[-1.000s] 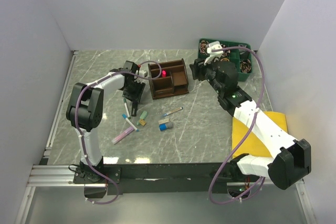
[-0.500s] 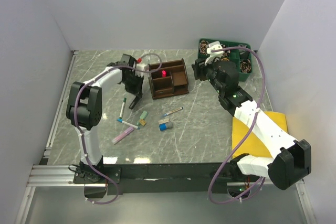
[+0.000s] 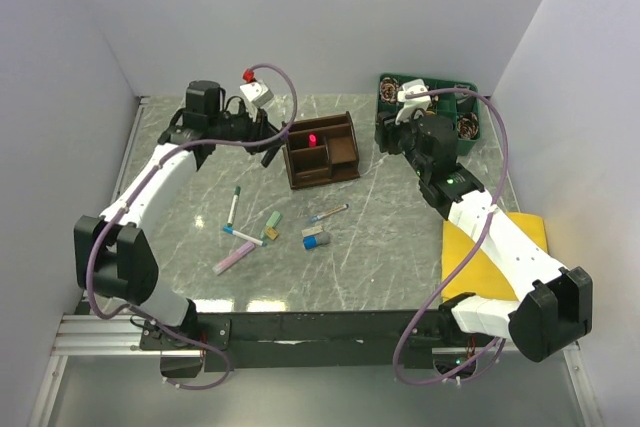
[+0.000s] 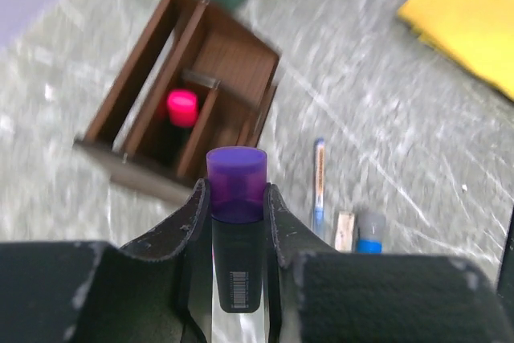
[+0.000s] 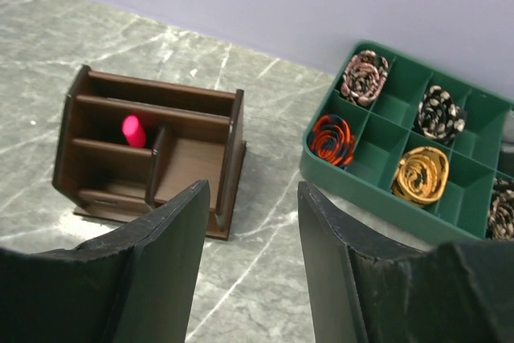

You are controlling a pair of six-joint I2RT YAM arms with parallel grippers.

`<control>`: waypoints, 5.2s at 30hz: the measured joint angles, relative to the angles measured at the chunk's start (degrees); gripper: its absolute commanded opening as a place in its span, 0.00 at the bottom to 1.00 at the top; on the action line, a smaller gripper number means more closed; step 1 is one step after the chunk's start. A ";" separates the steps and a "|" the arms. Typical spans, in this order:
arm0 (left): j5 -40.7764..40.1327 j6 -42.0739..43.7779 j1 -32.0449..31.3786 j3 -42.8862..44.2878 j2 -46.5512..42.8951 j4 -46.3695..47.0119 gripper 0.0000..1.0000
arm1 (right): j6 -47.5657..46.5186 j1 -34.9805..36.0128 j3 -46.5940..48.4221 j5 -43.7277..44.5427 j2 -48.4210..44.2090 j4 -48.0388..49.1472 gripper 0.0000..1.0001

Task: Sort the stationery into containers
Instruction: Place the pen in the storage box, then pick up the pen from the center of the board, then place the pen in the storage box.

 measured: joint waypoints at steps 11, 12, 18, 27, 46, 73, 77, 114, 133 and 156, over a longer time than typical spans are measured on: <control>9.64 -2.38 -1.42 -6.38 9.03 28.76 0.01 | -2.40 -0.11 0.33 2.51 0.46 -2.32 0.54; 10.19 -2.86 -1.64 -5.44 10.78 30.10 0.01 | -2.58 -0.13 0.33 2.91 0.46 -2.43 0.54; 12.44 -3.87 -2.34 -0.26 17.40 34.58 0.01 | -3.17 -0.17 0.33 4.13 0.46 -2.45 0.54; 14.14 -3.78 -2.82 1.33 19.80 39.23 0.01 | -2.95 -0.20 0.39 4.35 1.62 -2.78 0.53; 13.86 5.35 -3.32 0.07 24.96 44.46 0.33 | -1.81 -0.20 3.98 3.93 4.52 -7.80 0.53; -10.73 12.70 0.11 -10.93 -16.57 -13.68 0.69 | -10.25 1.46 1.46 -12.20 0.94 -13.00 0.62; -17.38 10.05 1.90 -11.63 -11.65 -25.77 0.70 | -12.46 1.46 0.72 -19.08 -0.72 -17.70 0.63; -40.11 2.29 -12.35 -26.38 2.21 -22.77 0.13 | -10.14 1.11 -6.51 -22.21 -14.84 -22.23 0.63; -10.91 15.89 -10.10 11.28 0.28 -29.73 0.01 | -9.31 -0.31 -4.76 -17.14 -7.45 -21.09 0.59; 10.71 13.40 -4.11 9.88 23.04 24.46 0.01 | -9.62 -0.87 7.34 -10.93 10.14 -15.98 0.58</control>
